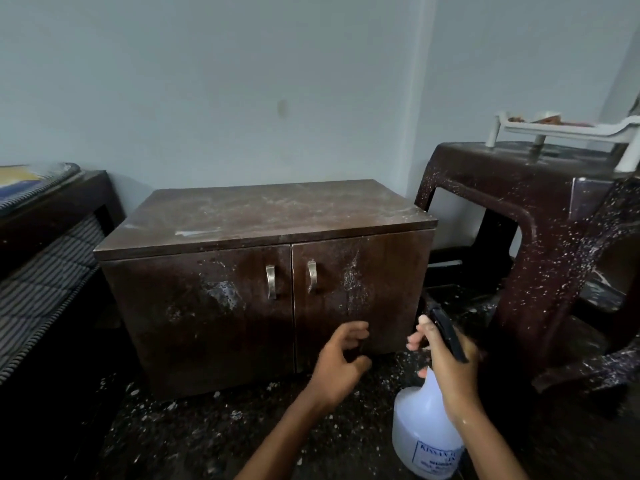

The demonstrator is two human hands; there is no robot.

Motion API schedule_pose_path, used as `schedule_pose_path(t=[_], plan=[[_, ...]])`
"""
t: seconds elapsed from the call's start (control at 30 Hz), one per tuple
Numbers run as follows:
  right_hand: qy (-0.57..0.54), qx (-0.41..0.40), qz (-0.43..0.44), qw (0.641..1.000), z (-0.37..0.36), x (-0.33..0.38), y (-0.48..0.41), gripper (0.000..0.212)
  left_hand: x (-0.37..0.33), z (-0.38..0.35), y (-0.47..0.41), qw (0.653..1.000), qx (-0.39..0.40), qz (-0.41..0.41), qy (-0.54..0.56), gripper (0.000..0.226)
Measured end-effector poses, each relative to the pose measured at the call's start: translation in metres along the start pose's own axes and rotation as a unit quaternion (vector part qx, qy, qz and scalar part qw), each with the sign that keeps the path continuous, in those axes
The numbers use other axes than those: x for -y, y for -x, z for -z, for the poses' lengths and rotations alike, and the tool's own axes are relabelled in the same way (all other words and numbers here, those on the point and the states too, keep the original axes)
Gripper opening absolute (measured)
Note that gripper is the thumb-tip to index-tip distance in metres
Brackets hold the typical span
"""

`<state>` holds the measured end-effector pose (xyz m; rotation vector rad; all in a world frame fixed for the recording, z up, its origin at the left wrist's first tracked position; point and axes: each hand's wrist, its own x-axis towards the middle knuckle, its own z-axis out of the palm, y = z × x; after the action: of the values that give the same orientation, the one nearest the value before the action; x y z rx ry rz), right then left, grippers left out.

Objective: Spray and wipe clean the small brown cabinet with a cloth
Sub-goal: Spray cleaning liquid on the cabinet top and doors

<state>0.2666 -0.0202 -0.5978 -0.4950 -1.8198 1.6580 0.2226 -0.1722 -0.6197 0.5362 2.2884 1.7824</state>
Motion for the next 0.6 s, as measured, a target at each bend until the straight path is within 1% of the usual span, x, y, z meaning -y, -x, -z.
schedule_pose_path(t=[0.1,0.17,0.2,0.3,0.4,0.5,0.6], plan=[[-0.017,0.056,0.002,0.998,-0.004,0.02,-0.006,0.019,-0.036,-0.002,-0.006,0.992,0.123,-0.013,-0.015,0.058],[-0.036,0.082,-0.009,0.996,-0.003,0.033,-0.016,0.009,-0.061,-0.002,-0.015,0.987,0.154,-0.035,-0.022,0.061],[-0.046,0.095,-0.014,0.994,-0.004,0.039,-0.02,0.007,-0.07,0.0,-0.018,0.987,0.152,-0.046,-0.026,0.061],[-0.066,0.136,-0.012,0.988,-0.003,0.069,-0.043,0.026,-0.099,0.005,-0.037,0.988,0.118,-0.085,-0.049,0.062],[-0.105,0.174,-0.007,0.979,-0.005,0.107,-0.065,0.037,-0.13,0.004,-0.06,0.988,0.076,-0.125,-0.05,0.062],[-0.1,0.207,-0.026,0.973,0.0,0.149,-0.096,0.04,-0.18,0.006,-0.084,0.985,0.038,-0.165,-0.044,0.048],[-0.097,0.231,-0.046,0.967,0.007,0.197,-0.125,0.047,-0.239,0.02,-0.108,0.984,0.051,-0.173,-0.014,0.023]])
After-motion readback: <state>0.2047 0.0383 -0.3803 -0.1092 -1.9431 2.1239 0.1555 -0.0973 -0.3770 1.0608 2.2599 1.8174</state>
